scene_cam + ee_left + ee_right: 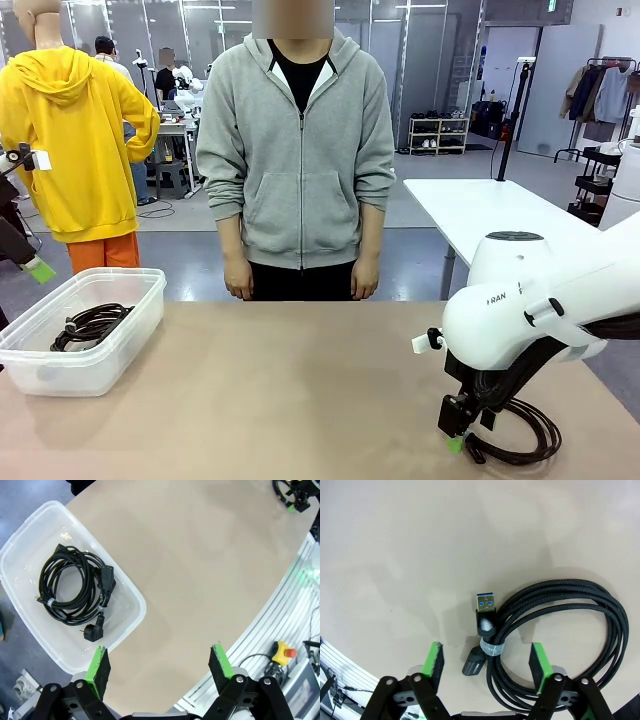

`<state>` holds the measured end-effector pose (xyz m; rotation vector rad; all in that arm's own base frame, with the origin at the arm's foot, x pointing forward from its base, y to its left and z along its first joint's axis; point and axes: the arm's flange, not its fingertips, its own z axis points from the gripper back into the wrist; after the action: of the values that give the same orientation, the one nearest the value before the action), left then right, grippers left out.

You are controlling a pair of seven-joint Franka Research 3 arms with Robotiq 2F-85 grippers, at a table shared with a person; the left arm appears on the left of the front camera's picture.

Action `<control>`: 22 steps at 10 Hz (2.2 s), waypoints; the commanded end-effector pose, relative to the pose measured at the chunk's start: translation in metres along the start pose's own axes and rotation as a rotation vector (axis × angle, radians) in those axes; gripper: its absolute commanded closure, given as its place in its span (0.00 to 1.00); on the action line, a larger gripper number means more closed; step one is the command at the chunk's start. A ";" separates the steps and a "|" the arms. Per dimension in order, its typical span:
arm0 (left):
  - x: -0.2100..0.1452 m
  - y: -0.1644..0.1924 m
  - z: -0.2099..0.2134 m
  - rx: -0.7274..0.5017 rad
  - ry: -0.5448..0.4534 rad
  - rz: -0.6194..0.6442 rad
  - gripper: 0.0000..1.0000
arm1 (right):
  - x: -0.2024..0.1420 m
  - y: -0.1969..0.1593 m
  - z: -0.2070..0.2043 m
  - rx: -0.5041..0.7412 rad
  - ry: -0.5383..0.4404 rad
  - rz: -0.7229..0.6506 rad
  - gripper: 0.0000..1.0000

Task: Organize and store the cables.
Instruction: Place the USB Extension Cable into the Organizing box.

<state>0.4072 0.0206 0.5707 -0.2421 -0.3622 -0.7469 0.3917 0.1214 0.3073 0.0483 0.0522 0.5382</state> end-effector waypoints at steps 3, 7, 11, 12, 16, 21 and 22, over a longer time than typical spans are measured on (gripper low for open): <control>0.003 0.000 0.003 0.021 0.002 0.013 0.00 | -0.003 0.007 -0.014 0.001 -0.004 -0.054 0.59; 0.003 0.000 0.003 0.021 0.002 0.013 0.00 | -0.003 0.009 -0.007 -0.013 -0.003 -0.074 0.98; 0.003 0.000 0.003 0.021 0.002 0.013 0.00 | 0.005 0.012 0.062 -0.026 -0.086 -0.115 1.00; 0.003 0.000 0.003 0.021 0.002 0.013 0.00 | 0.013 0.016 0.090 -0.014 -0.113 -0.123 1.00; 0.003 0.000 0.003 0.021 0.002 0.013 0.00 | 0.075 0.050 0.138 0.091 -0.208 -0.180 1.00; 0.003 0.000 0.003 0.021 0.002 0.013 0.00 | 0.177 0.144 0.102 0.053 -0.244 -0.223 1.00; 0.003 0.000 0.003 0.021 0.002 0.013 0.00 | 0.190 0.156 0.092 -0.004 -0.227 -0.254 1.00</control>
<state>0.4072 0.0202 0.5714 -0.2414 -0.3633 -0.7478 0.4665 0.3339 0.4020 0.1738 -0.1562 0.3355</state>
